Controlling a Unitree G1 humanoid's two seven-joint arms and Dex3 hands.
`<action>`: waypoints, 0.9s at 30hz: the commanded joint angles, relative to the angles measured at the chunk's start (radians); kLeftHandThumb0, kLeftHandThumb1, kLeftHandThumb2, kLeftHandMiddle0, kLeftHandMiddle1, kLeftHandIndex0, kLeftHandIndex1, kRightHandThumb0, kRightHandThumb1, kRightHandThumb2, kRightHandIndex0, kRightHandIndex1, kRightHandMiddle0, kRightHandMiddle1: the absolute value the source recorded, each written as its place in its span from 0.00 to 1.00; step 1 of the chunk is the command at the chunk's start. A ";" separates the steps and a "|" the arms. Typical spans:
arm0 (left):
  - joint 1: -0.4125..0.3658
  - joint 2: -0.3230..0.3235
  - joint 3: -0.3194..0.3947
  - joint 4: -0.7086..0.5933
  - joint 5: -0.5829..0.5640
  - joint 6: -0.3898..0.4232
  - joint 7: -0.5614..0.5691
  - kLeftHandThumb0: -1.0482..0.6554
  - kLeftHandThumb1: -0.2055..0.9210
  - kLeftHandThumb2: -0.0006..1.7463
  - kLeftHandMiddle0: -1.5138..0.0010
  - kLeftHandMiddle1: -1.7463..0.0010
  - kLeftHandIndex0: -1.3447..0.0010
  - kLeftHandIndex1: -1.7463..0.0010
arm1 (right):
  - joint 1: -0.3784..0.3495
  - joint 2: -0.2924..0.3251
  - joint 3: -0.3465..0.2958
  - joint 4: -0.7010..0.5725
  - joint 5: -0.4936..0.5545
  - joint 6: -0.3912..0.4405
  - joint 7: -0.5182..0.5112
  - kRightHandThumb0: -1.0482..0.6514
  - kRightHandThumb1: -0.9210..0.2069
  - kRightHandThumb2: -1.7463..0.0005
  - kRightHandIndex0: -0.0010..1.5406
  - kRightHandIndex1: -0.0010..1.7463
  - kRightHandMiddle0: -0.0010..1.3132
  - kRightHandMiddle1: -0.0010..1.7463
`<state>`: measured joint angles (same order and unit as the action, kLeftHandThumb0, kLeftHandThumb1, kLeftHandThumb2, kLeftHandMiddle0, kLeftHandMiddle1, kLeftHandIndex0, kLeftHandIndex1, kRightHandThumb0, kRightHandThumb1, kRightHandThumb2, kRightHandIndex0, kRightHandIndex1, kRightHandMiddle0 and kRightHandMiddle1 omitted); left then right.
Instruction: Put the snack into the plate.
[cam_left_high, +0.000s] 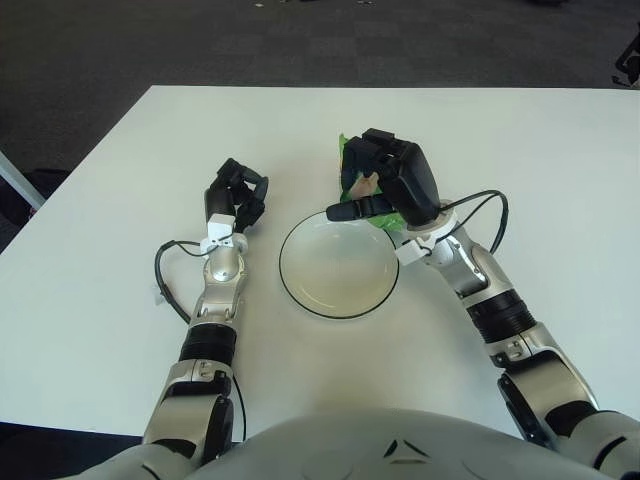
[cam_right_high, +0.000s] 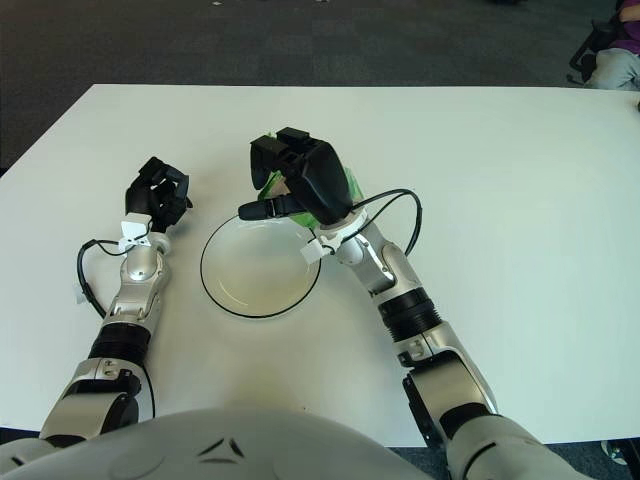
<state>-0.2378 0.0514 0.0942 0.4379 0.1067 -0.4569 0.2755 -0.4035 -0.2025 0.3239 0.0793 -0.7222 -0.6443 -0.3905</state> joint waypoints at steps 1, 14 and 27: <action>0.015 -0.013 -0.004 0.030 0.011 0.009 0.011 0.48 1.00 0.16 0.36 0.00 0.44 0.00 | 0.018 -0.002 -0.009 -0.075 -0.008 0.047 0.050 0.69 0.01 0.91 0.54 1.00 0.51 1.00; 0.015 -0.015 -0.005 0.027 -0.016 0.013 -0.022 0.49 1.00 0.16 0.36 0.00 0.46 0.00 | 0.041 -0.023 -0.011 -0.121 -0.044 0.076 0.079 0.68 0.02 0.89 0.54 1.00 0.49 1.00; 0.019 -0.010 -0.010 0.022 -0.001 0.009 -0.026 0.50 1.00 0.16 0.37 0.00 0.47 0.00 | 0.074 -0.040 -0.042 -0.120 0.145 0.075 0.212 0.62 0.09 0.77 0.35 0.88 0.37 0.76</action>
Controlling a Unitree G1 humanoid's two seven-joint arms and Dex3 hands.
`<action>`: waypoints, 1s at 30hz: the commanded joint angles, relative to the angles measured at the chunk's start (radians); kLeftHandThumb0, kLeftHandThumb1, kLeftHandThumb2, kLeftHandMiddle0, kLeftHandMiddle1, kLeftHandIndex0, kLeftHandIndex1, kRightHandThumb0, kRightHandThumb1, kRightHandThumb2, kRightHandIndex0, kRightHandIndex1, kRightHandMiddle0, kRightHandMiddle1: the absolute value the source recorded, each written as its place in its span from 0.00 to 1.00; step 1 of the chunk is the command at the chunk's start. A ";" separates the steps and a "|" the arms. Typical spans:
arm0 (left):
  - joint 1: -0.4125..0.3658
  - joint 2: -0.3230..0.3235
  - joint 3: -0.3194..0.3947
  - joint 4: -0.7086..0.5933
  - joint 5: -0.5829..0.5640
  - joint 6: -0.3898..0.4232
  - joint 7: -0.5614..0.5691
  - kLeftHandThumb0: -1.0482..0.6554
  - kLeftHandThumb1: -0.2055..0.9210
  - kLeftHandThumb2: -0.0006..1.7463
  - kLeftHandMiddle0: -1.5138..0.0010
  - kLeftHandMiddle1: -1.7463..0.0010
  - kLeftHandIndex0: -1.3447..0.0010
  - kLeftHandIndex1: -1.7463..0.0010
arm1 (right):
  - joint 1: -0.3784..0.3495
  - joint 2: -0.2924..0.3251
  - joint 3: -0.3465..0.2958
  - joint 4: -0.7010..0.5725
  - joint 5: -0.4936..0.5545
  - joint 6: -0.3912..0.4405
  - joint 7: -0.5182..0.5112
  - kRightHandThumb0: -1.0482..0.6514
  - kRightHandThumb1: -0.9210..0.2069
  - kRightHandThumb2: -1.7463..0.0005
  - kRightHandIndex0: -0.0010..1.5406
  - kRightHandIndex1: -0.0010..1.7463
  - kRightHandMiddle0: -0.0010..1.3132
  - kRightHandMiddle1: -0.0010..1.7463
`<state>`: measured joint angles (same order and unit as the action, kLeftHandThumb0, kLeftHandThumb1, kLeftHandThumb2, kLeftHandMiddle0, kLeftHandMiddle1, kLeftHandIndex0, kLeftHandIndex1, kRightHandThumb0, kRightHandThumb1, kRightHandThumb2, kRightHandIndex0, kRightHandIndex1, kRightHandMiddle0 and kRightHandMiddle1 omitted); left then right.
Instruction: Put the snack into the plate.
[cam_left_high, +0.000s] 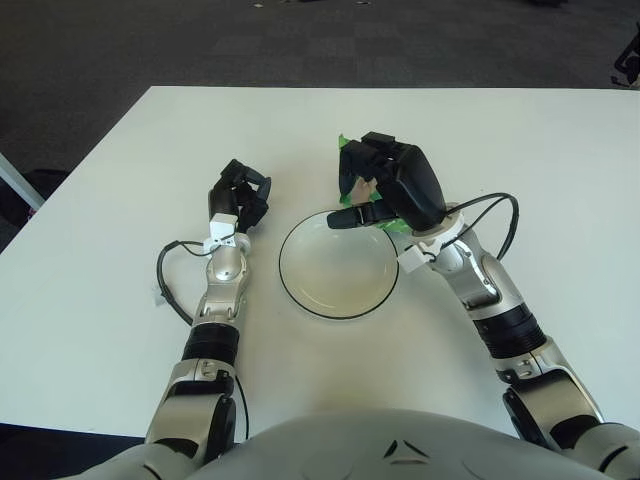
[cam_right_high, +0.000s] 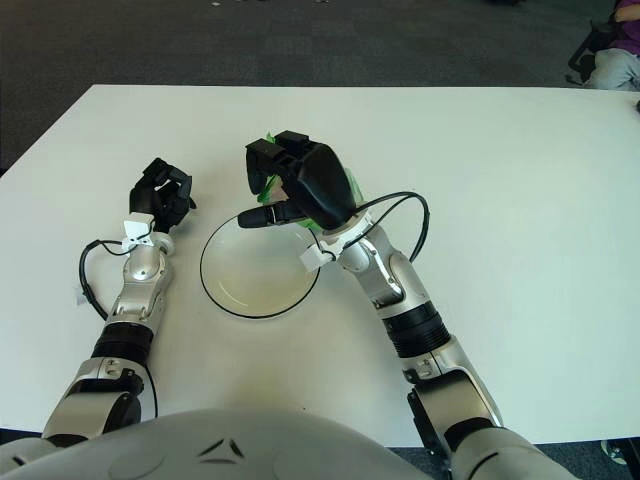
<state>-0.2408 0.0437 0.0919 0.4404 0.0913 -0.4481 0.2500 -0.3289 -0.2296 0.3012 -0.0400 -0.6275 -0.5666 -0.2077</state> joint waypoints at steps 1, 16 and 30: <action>0.022 -0.002 -0.008 0.019 0.015 0.000 -0.001 0.50 1.00 0.16 0.37 0.00 0.47 0.00 | 0.000 -0.014 -0.022 0.001 0.056 -0.005 0.035 0.62 0.07 0.80 0.35 0.87 0.37 0.74; 0.034 0.017 -0.024 0.002 0.043 0.005 0.000 0.50 1.00 0.16 0.37 0.00 0.47 0.00 | -0.001 -0.097 -0.057 -0.071 -0.098 0.194 0.183 0.34 0.00 0.93 0.30 0.11 0.37 0.19; 0.038 0.026 -0.030 -0.002 0.060 0.001 0.001 0.48 1.00 0.17 0.37 0.00 0.46 0.00 | -0.009 -0.119 -0.065 -0.131 -0.083 0.340 0.311 0.23 0.00 0.92 0.16 0.00 0.28 0.04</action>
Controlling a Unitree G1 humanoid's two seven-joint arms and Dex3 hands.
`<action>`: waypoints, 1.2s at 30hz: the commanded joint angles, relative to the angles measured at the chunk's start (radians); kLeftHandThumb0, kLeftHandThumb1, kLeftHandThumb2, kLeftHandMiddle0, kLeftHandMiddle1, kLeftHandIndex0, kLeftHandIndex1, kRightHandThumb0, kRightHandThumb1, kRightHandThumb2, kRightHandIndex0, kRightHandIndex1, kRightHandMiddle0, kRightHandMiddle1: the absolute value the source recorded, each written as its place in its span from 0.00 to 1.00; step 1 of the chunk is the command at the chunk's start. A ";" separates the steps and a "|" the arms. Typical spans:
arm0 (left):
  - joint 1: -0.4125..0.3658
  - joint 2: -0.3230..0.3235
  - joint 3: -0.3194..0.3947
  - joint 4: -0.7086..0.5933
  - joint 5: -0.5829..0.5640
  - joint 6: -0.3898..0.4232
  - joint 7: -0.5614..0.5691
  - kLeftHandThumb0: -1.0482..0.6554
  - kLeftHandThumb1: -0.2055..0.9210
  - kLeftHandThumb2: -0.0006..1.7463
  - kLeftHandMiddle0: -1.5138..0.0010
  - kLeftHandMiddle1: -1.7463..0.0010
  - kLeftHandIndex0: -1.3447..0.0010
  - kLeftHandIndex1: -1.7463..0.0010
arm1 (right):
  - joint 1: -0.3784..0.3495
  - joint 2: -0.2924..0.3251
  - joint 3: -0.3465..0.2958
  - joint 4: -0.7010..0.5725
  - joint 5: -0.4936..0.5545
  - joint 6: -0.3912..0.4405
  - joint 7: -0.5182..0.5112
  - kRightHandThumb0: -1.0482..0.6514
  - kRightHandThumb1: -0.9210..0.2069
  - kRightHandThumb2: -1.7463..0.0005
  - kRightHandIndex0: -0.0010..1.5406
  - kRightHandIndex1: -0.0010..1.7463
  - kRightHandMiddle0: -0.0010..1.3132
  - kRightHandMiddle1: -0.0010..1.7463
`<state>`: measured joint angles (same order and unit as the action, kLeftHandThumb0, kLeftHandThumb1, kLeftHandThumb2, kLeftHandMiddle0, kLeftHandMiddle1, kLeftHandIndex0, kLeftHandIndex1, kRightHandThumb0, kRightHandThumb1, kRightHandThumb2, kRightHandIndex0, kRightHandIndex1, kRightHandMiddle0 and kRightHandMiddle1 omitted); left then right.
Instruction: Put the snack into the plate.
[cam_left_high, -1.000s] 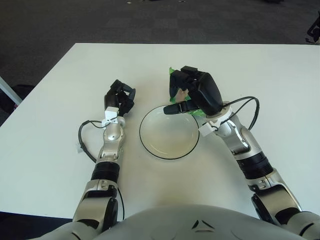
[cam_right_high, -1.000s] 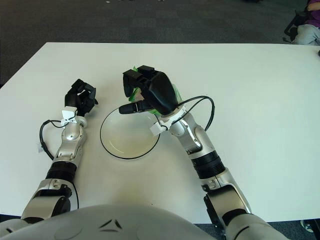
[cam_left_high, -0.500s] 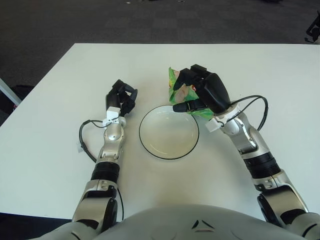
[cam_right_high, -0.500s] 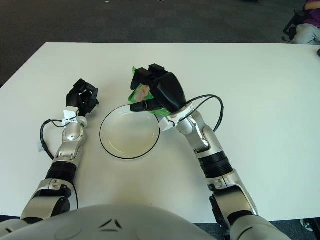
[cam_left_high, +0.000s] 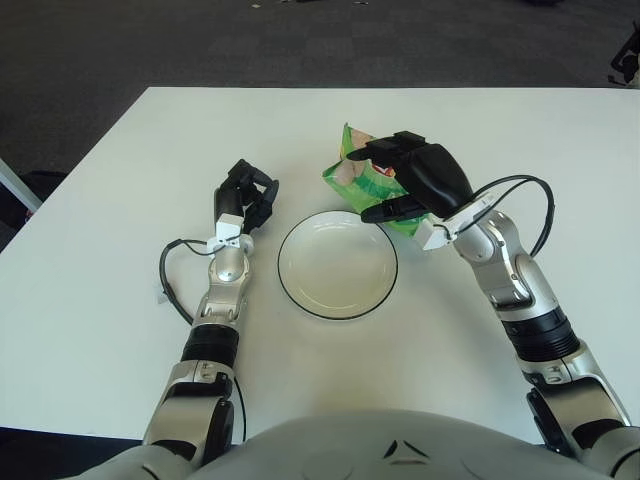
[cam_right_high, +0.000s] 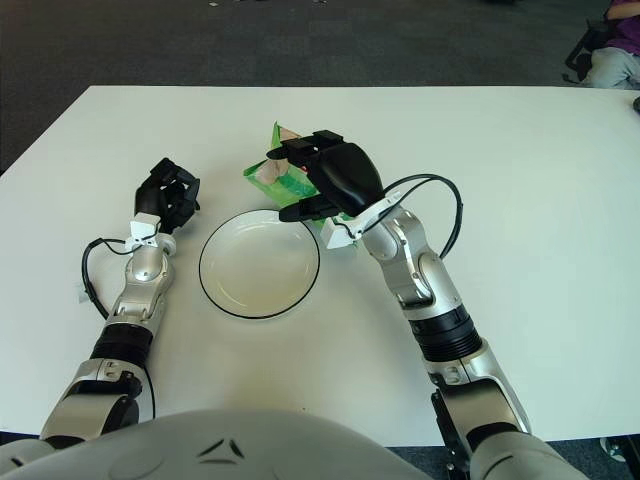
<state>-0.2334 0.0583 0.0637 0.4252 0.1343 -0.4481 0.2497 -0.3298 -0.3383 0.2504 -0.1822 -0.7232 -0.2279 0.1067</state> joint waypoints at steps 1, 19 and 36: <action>0.030 0.012 -0.002 0.014 0.017 0.001 0.001 0.48 1.00 0.17 0.37 0.00 0.46 0.00 | -0.010 -0.011 -0.014 0.015 0.015 0.000 -0.005 0.23 0.00 0.91 0.15 0.00 0.28 0.04; 0.034 0.019 -0.007 0.010 0.037 -0.001 0.002 0.47 1.00 0.18 0.36 0.00 0.45 0.00 | -0.062 -0.036 -0.059 0.059 0.113 0.047 0.076 0.18 0.00 0.86 0.10 0.00 0.24 0.01; 0.034 0.022 -0.009 0.017 0.041 -0.011 0.001 0.46 1.00 0.18 0.36 0.00 0.44 0.00 | -0.138 -0.032 -0.111 0.112 0.176 0.095 0.051 0.14 0.00 0.81 0.08 0.00 0.24 0.01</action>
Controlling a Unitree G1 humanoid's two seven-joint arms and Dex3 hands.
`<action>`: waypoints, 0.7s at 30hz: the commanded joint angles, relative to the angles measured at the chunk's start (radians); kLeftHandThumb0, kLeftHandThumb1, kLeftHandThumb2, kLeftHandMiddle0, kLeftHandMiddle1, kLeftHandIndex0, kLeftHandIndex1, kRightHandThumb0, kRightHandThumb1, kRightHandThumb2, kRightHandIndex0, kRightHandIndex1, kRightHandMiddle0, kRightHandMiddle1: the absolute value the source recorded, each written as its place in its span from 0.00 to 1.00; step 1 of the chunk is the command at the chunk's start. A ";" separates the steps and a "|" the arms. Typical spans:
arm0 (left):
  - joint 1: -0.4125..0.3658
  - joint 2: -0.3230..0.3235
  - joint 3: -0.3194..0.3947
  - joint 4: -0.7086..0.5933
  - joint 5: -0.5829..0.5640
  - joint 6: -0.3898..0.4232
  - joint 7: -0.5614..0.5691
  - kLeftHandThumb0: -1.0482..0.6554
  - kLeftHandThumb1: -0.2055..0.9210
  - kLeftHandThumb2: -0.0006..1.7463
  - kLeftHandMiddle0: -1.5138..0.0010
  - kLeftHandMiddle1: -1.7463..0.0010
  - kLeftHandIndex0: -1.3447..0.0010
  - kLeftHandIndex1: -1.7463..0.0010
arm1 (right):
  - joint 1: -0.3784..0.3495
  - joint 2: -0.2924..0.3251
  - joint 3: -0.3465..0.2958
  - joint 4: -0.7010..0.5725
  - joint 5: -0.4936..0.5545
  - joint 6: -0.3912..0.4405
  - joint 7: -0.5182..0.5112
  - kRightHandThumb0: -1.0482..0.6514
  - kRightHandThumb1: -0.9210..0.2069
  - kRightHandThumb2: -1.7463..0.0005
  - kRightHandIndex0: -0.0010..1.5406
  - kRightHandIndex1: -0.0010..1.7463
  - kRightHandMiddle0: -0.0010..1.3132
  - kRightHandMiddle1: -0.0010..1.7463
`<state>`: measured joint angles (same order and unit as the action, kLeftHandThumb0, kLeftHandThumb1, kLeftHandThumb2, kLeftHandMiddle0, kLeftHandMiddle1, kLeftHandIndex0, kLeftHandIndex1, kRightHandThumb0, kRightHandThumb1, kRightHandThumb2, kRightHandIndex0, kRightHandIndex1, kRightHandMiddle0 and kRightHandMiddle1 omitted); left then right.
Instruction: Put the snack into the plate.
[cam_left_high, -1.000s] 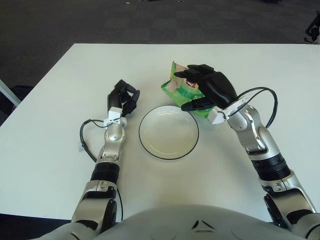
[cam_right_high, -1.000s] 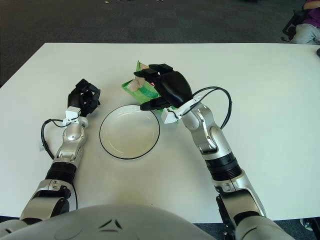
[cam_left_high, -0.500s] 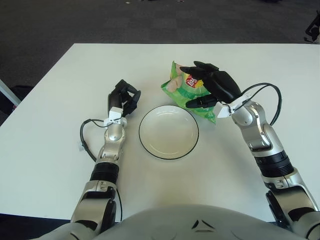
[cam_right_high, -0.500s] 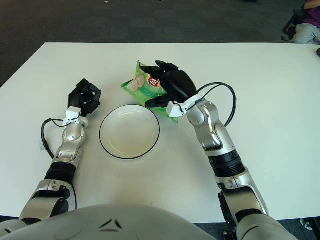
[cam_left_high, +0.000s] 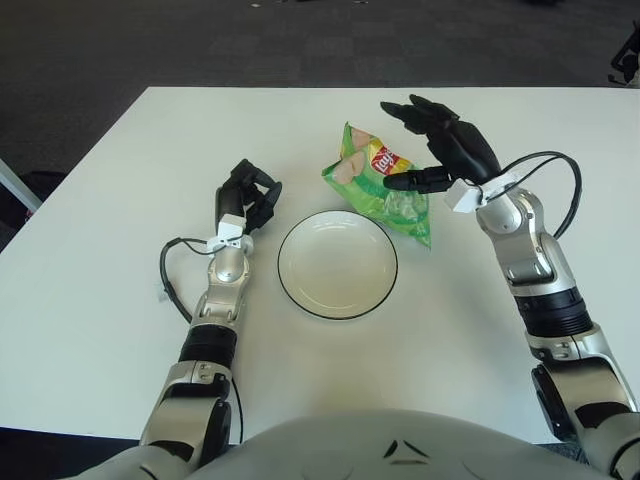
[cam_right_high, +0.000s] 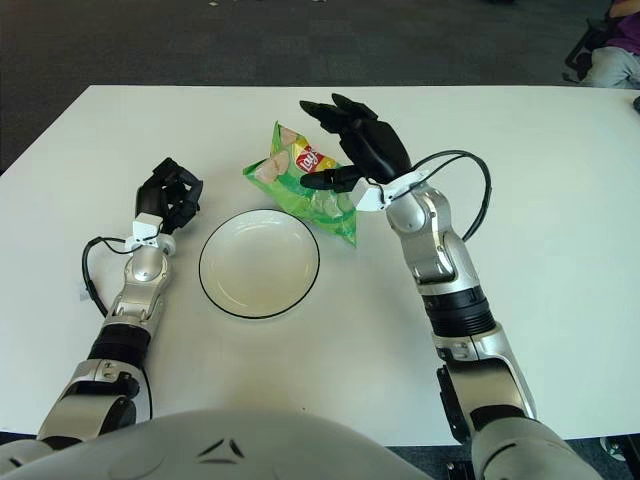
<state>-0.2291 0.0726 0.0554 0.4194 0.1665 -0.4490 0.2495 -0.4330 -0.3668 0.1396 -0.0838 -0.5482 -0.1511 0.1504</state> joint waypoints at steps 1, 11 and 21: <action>0.030 0.008 -0.001 0.023 0.009 -0.011 0.001 0.46 1.00 0.18 0.36 0.00 0.44 0.00 | -0.044 -0.004 0.003 0.030 0.002 0.021 0.009 0.14 0.00 0.81 0.08 0.00 0.24 0.01; 0.032 0.008 -0.006 0.026 0.017 -0.023 0.008 0.45 1.00 0.18 0.36 0.00 0.43 0.00 | -0.120 -0.007 0.036 0.250 0.010 0.000 -0.009 0.13 0.00 0.82 0.08 0.00 0.24 0.01; 0.035 0.008 -0.007 0.022 0.019 -0.025 0.011 0.45 1.00 0.18 0.36 0.00 0.43 0.00 | -0.153 -0.001 0.055 0.413 0.037 -0.058 -0.023 0.11 0.00 0.81 0.08 0.00 0.24 0.01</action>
<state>-0.2287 0.0757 0.0490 0.4204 0.1709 -0.4667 0.2506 -0.5534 -0.3680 0.1893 0.2967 -0.5269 -0.2011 0.1247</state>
